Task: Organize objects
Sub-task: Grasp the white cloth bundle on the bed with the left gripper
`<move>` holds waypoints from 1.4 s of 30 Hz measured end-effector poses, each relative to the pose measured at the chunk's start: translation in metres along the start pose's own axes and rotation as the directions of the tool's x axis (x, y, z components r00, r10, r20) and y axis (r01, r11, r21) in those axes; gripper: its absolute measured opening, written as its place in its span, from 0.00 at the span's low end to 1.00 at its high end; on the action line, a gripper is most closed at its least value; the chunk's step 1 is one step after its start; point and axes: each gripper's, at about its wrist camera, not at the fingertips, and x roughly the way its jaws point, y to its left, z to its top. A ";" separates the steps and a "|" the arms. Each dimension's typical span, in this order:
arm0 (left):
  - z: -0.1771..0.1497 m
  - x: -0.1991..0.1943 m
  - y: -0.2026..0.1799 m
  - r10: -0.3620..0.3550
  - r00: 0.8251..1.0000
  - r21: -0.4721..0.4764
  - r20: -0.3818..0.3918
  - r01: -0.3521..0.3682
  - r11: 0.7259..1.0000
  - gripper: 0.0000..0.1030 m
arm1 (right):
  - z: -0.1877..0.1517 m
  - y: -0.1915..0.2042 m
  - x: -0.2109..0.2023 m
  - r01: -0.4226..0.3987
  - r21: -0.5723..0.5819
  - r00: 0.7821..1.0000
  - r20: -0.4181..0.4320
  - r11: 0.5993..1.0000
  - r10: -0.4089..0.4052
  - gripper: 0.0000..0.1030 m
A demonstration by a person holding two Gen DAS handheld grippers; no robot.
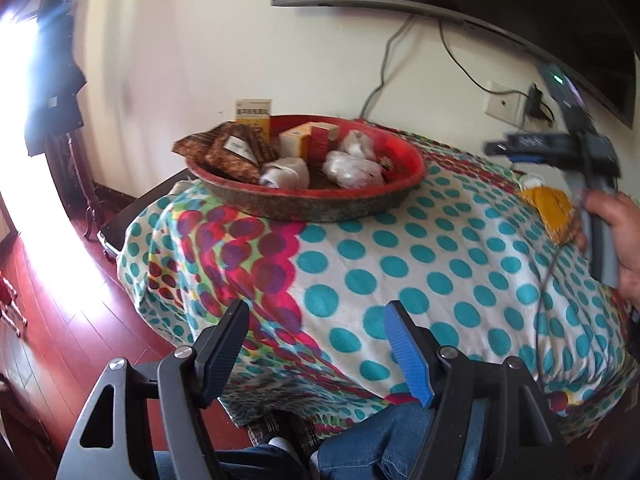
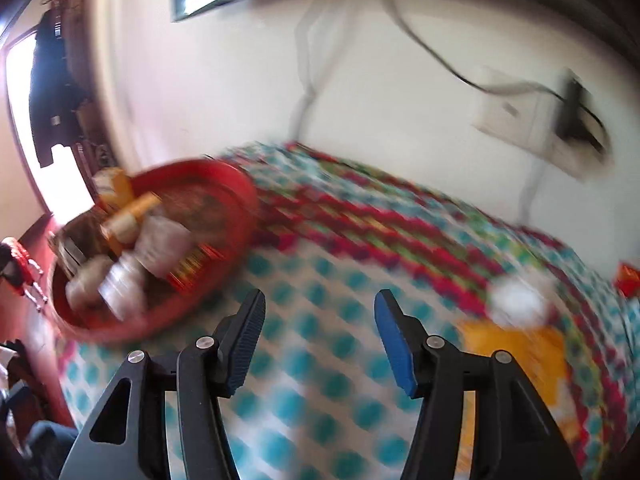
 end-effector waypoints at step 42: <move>0.190 0.217 -0.413 -0.199 0.942 0.453 -0.269 0.306 0.837 0.70 | -0.120 -0.178 -0.066 0.028 0.379 0.998 0.038 0.925 -0.046 0.87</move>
